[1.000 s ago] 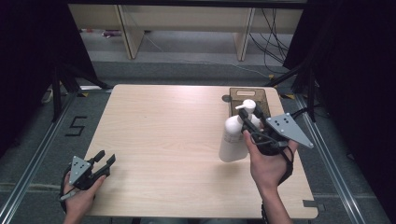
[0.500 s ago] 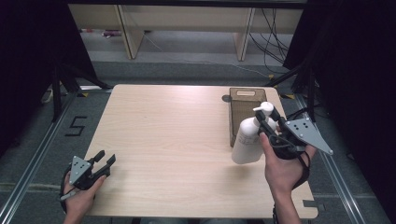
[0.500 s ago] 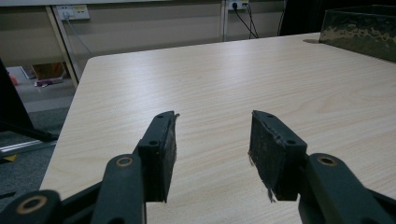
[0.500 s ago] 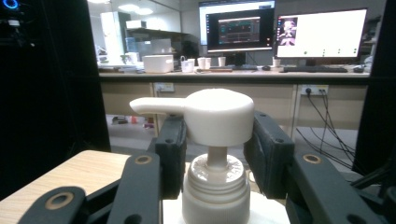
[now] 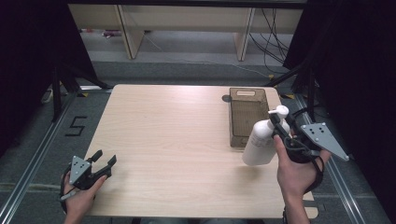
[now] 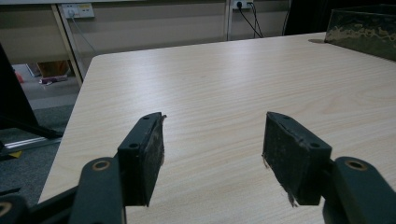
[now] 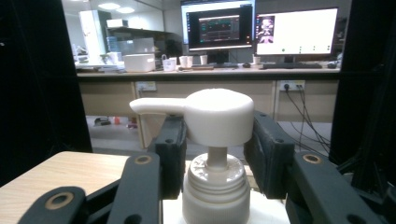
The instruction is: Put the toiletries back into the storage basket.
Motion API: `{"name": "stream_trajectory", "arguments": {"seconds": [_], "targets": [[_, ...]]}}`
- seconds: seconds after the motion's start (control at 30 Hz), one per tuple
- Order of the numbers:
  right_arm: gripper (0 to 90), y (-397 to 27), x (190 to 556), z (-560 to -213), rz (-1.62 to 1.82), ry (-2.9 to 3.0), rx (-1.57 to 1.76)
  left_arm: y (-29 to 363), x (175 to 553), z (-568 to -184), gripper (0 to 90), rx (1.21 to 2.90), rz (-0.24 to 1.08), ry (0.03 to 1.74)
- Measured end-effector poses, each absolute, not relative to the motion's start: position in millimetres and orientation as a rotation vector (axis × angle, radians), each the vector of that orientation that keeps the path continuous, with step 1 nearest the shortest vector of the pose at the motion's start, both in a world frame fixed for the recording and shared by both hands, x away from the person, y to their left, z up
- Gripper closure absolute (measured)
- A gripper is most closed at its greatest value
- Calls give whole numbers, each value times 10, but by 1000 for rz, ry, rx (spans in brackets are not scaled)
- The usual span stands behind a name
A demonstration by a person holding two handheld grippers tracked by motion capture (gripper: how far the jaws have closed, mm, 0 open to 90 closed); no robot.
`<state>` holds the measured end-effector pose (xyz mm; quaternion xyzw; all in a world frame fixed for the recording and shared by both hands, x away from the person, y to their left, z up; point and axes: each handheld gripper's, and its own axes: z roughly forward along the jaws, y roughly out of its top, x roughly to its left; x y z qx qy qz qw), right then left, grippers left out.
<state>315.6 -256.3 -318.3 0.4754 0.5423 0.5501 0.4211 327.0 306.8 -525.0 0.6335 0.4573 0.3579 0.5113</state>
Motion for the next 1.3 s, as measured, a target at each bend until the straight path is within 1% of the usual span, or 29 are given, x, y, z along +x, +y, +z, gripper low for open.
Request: {"name": "stream_trajectory", "arguments": {"seconds": [0.1,0.37,0.77,1.3], "targets": [[606,-2623,3149,-3179,1361,1349,1189,3058,3281,-5258,342,1514,861,1082],[606,-2750,3161,-3158,1341,1305,1204,3059,3279,-5256,315,1514,864,1096],[606,-2839,3216,-3096,1334,1263,1215,3051,3282,-5254,314,1525,869,1097],[606,-2869,3420,-2982,1306,1237,1203,3057,3282,-5257,316,1522,867,1086]]}}
